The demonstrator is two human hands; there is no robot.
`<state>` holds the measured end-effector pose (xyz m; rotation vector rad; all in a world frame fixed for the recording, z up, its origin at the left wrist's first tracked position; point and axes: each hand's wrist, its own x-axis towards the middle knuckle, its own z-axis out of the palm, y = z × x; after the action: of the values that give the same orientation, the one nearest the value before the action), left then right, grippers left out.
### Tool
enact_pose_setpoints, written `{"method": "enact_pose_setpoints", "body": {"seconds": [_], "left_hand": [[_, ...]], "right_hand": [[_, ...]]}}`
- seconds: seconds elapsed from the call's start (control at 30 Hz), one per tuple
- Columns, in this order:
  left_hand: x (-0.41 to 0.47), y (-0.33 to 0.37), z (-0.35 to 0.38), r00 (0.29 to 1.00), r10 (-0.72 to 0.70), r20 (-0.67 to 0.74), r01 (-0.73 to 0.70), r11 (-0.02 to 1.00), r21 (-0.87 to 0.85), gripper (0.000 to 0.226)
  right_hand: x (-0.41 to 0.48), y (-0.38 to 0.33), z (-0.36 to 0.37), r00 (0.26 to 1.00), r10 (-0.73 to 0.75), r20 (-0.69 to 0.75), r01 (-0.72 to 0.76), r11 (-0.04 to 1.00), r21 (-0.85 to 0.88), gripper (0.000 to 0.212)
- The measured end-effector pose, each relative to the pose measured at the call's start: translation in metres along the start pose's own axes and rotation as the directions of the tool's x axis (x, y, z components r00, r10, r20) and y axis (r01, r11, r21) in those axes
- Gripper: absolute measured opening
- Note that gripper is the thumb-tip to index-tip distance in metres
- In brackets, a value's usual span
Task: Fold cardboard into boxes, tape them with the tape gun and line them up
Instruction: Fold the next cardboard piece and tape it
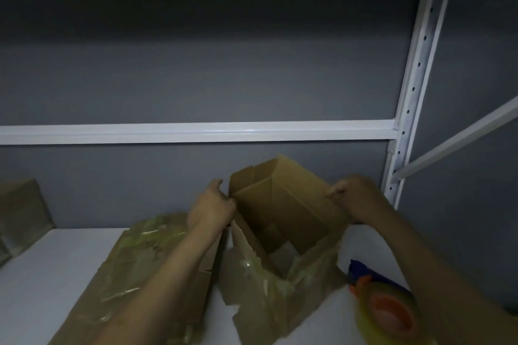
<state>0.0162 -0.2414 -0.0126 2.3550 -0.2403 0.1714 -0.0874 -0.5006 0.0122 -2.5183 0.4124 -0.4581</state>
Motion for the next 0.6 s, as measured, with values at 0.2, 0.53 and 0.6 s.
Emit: {"method": "enact_pose_setpoints", "body": {"seconds": [0.2, 0.53, 0.6], "left_hand": [[0.009, -0.01, 0.01, 0.958, 0.266, 0.106, -0.285, 0.924, 0.254, 0.06], [0.034, -0.019, 0.008, 0.855, 0.304, 0.42, -0.381, 0.918, 0.111, 0.108], [0.036, -0.023, 0.011, 0.856, 0.304, 0.418, -0.377, 0.92, 0.103, 0.116]], "right_hand": [[-0.009, 0.008, 0.024, 0.988, 0.027, -0.151, -0.013, 0.996, 0.092, 0.029], [-0.027, 0.006, 0.076, 0.739, -0.532, -0.414, 0.452, 0.846, -0.281, 0.045], [-0.021, 0.011, 0.086, 0.824, -0.556, -0.105, 0.483, 0.787, -0.383, 0.067]]}}
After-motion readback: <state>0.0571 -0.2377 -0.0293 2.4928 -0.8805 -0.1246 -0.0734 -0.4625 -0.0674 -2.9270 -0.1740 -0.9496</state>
